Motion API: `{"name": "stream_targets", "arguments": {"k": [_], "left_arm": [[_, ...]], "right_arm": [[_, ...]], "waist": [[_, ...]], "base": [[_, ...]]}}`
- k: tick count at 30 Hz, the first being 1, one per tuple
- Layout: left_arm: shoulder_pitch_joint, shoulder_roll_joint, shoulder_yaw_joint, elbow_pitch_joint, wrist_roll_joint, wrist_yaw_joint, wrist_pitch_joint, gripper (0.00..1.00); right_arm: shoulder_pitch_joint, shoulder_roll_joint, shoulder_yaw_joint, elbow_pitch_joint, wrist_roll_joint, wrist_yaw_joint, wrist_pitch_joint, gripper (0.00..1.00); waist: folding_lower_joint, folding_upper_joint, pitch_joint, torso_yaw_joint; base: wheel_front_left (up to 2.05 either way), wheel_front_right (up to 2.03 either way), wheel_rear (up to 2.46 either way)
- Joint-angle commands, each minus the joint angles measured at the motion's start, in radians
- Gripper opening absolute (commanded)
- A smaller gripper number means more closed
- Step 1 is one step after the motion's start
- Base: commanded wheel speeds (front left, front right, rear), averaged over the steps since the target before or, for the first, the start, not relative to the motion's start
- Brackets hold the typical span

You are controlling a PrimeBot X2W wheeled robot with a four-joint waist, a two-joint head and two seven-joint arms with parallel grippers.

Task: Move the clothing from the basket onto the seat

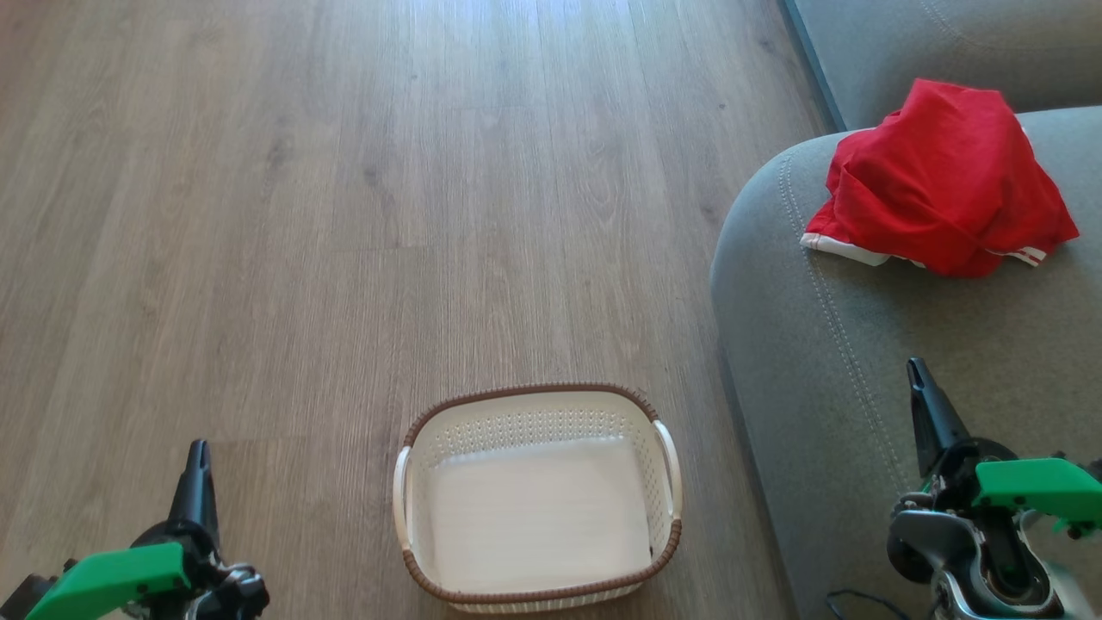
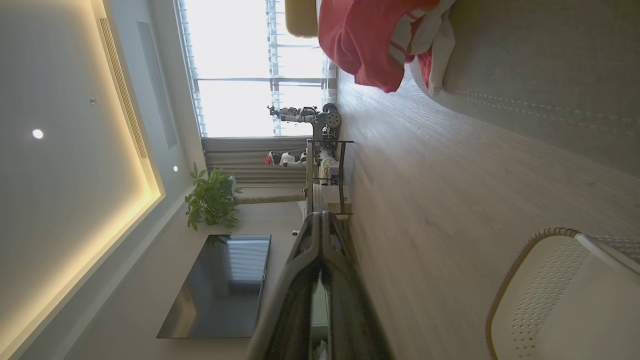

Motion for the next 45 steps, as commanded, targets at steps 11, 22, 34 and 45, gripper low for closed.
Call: {"name": "stream_targets", "arguments": {"k": [11, 22, 34, 45], "left_arm": [[-0.050, 0.010, 0.039, -0.038, -0.003, -0.009, 0.004, 0.00], [-0.050, 0.010, 0.039, -0.038, -0.003, -0.009, 0.004, 0.00], [-0.050, 0.010, 0.040, -0.038, -0.002, -0.009, 0.005, 0.00], [-0.050, 0.010, 0.040, -0.038, -0.002, -0.008, 0.005, 0.00]], "right_arm": [[-0.050, -0.032, 0.037, -0.041, 0.020, 0.000, -0.004, 0.00], [-0.049, -0.044, 0.052, -0.044, 0.034, 0.000, -0.017, 0.00], [-0.049, -0.059, 0.073, -0.048, 0.052, 0.000, -0.033, 0.00], [-0.048, -0.073, 0.091, -0.051, 0.068, 0.000, -0.048, 0.00]], "waist": [[0.0000, 0.0000, 0.000, 0.000], [0.0000, 0.0000, 0.000, 0.000], [0.0000, 0.0000, 0.000, 0.000], [0.0000, 0.0000, 0.000, 0.000]], "base": [[0.00, 0.00, 0.00], [0.00, 0.00, 0.00], [0.00, 0.00, 0.00], [0.00, 0.00, 0.00]]}}
